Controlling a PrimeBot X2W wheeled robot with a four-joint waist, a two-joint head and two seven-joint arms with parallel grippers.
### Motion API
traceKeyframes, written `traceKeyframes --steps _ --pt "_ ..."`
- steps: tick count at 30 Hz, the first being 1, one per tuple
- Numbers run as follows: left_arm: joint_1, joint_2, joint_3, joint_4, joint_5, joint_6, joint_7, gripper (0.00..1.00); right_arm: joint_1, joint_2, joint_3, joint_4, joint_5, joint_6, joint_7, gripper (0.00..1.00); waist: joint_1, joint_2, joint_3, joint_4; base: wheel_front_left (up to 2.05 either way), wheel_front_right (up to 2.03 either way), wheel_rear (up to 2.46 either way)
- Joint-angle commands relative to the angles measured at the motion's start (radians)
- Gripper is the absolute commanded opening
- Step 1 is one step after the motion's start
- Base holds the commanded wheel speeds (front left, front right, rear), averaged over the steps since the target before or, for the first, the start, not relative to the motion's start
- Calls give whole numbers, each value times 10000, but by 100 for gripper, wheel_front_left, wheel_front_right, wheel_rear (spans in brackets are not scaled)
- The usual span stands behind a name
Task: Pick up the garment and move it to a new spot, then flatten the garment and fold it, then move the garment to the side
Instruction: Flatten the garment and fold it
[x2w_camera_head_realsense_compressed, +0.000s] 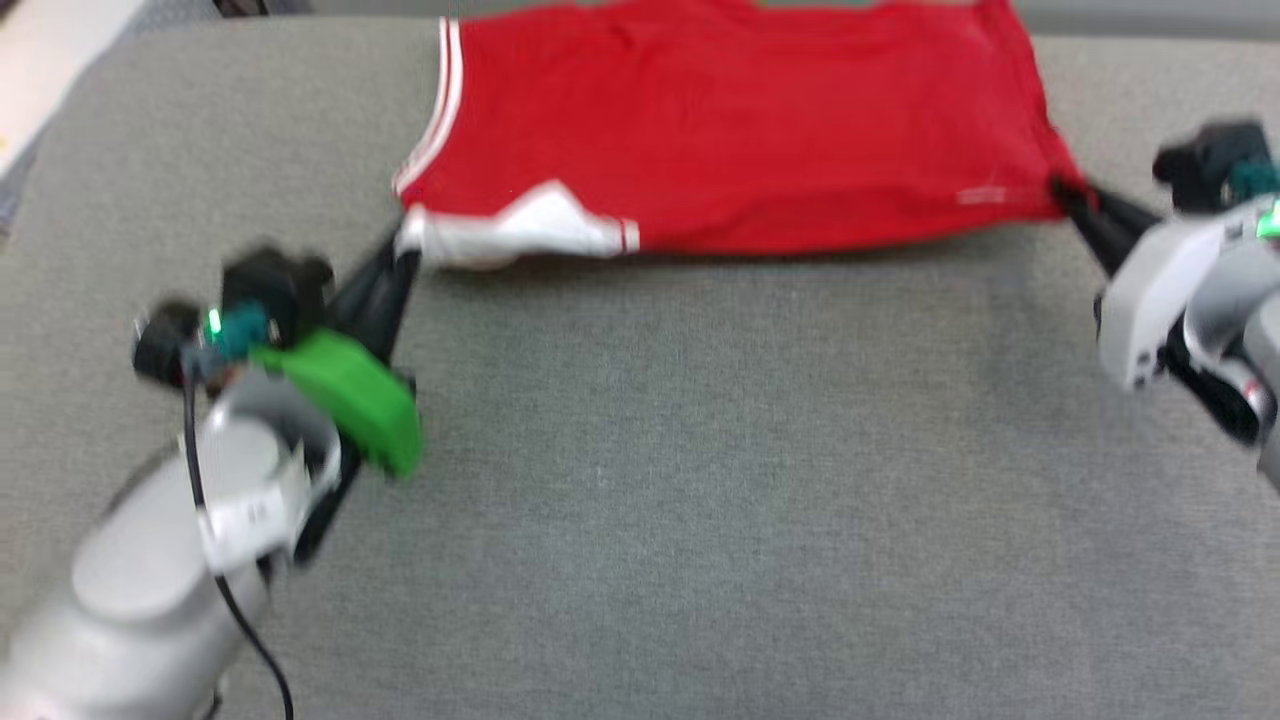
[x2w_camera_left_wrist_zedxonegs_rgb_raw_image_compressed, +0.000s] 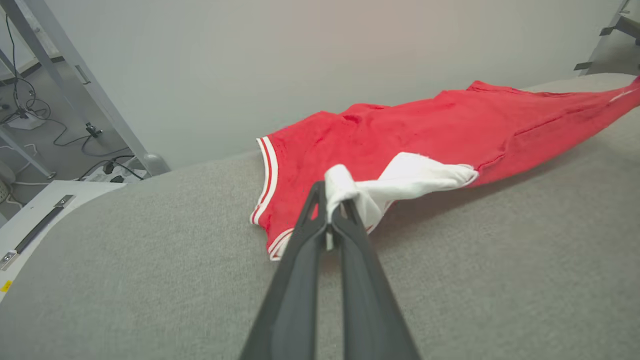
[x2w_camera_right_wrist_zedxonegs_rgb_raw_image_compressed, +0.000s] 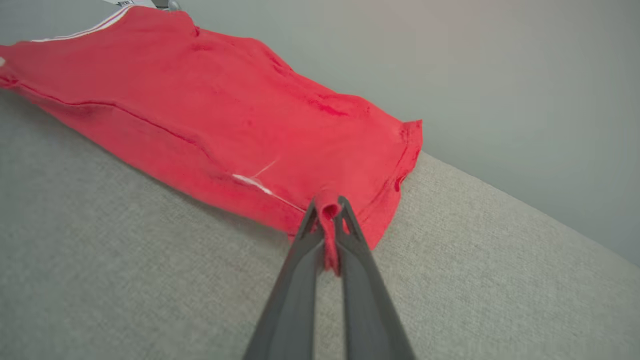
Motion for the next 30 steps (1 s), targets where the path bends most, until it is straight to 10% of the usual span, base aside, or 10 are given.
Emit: traceKeyframes --steps 1,18,30 --pt "648 198 -45 -306 -175 239 33 0 503 -177 44 -156 189 -7 -40 0 1 54 -943 69 0 0 0" --pt "6206 1312 -589 -3342 -1713 2473 41 0 6079 -1399 -997 -2189 781 -7 292 0 1 54 -2503 -12 0 0 0" --pt "7517 1526 -766 -3697 -2071 2915 -42 0 9174 -1270 -3183 -4059 272 -7 1751 0 1 54 -2644 -7 0 0 0"
